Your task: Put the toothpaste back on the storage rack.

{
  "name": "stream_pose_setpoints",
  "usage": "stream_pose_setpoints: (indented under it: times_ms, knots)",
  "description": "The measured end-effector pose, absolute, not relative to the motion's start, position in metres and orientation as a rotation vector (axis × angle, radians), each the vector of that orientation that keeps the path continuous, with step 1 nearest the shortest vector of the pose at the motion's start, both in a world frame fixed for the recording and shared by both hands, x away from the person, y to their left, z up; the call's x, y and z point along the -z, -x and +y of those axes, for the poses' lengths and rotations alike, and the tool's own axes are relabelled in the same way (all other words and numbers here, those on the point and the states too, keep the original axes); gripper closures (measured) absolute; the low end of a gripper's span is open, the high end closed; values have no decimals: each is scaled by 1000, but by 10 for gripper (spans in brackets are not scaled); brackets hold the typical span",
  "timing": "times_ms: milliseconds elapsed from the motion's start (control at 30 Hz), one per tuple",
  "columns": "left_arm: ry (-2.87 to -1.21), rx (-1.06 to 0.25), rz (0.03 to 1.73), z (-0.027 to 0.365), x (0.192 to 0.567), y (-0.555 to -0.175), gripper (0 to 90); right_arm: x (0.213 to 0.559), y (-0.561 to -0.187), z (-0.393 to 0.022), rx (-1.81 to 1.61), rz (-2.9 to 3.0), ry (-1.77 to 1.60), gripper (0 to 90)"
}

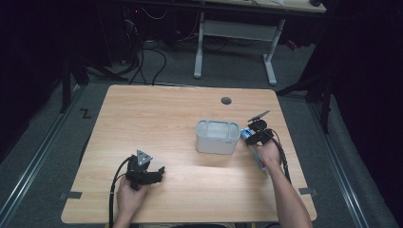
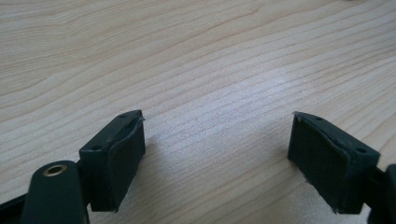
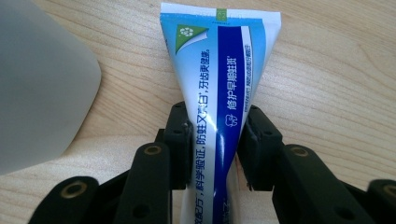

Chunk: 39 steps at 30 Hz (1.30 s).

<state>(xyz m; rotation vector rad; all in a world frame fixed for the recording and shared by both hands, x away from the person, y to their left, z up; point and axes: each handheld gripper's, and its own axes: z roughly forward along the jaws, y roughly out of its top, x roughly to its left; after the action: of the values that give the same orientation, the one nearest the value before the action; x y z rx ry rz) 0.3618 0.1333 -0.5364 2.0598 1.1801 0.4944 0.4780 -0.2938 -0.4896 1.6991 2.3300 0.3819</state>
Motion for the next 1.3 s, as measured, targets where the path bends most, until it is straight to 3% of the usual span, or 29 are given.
stream_pose_setpoints:
  times_ms: [500,1300]
  knots:
    - [-2060,-500,1180,132,537,-362,189,457,-456,-314,-549,2297,-1682,721]
    - [-2061,-499,1179,132,537,-362,189,433,-424,-326,-970,2266,-1574,742]
